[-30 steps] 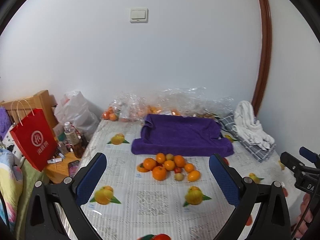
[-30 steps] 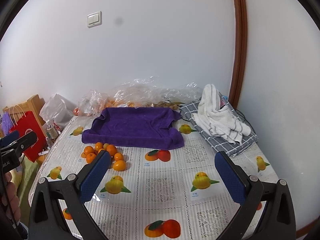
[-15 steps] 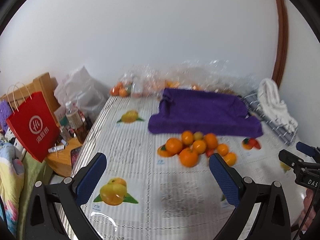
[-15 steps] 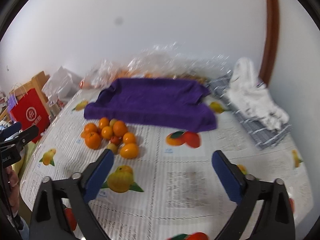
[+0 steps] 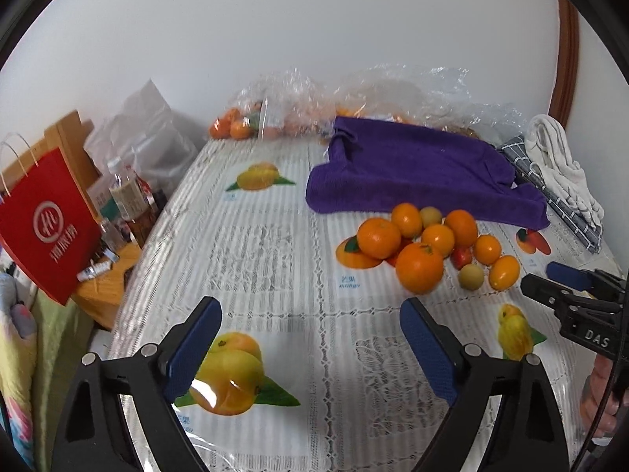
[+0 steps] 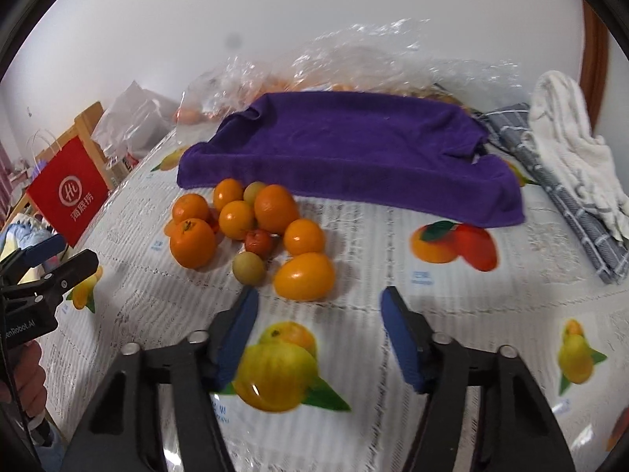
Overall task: Organize fruits
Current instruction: 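Grasp a small oval orange fruit with the right tool while the left tool approaches the pile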
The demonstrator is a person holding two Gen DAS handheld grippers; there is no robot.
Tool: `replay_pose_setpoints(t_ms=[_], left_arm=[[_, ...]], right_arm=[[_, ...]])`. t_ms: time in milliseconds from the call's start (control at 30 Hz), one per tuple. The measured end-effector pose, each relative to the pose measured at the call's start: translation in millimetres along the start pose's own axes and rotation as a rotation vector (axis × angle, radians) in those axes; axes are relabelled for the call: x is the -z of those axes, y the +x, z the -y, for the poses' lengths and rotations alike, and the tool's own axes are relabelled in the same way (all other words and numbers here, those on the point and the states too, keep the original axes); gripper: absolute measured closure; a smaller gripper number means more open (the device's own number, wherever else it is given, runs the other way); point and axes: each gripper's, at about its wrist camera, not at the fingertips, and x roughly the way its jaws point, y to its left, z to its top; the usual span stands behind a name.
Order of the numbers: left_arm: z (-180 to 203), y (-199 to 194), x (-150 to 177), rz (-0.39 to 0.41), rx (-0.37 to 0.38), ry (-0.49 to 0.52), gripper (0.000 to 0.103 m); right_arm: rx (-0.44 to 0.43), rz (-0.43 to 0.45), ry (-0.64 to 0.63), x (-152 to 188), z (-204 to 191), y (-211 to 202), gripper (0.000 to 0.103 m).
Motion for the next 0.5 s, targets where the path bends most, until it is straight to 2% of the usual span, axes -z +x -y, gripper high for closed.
replay_pose_setpoints(t_ms=[300,500], left_arm=[[-9,24,6,-0.088,0.061,-0.023,0.012],[-1,34,13,-0.124,0.043,-0.007,0.012]], right_arm=[[0.007,-0.042,-0.069,-4,-13,32,0.05],[0.003,-0.069,-0.093,-5,-13,46,0.053]])
